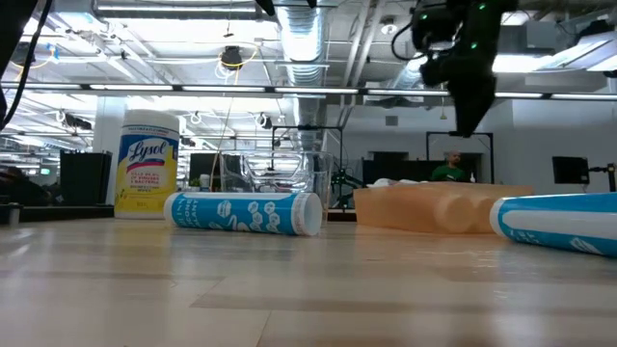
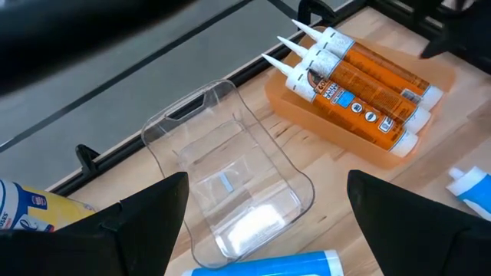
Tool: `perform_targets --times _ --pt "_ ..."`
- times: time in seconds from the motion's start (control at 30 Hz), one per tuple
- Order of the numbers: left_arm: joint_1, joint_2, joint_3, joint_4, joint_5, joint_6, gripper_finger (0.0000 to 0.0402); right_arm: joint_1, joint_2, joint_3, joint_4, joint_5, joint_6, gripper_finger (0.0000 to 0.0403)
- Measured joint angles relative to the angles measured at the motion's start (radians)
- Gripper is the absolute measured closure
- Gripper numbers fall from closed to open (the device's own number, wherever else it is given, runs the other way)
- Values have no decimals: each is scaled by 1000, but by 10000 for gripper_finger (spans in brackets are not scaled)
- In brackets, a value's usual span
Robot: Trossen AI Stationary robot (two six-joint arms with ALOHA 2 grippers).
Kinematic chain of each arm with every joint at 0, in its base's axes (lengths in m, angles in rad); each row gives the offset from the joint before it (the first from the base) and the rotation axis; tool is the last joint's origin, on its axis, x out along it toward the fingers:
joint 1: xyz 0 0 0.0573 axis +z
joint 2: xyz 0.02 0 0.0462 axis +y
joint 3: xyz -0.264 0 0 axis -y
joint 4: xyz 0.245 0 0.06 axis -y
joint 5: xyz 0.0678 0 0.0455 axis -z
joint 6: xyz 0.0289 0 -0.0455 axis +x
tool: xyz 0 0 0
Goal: Pick & place silicon tubes, Sealant and Lysol wipes
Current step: Adjust the orange bin
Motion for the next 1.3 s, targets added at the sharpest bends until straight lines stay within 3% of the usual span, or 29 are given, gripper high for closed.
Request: perform_targets --times 0.27,0.6,0.87,1.0,1.3 --pt "-19 0 0 0 58 24 53 110 -152 0 -40 0 35 148" --pt "-69 0 0 0 110 26 53 293 -378 0 -81 9 269 148" --pt "-81 0 0 1 118 10 53 368 -424 -10 -176 143 518 148" --pt "-81 0 0 2 118 9 53 401 -388 -68 -175 140 493 148" --pt "-81 0 0 2 118 19 53 476 -254 -154 -59 164 231 147"
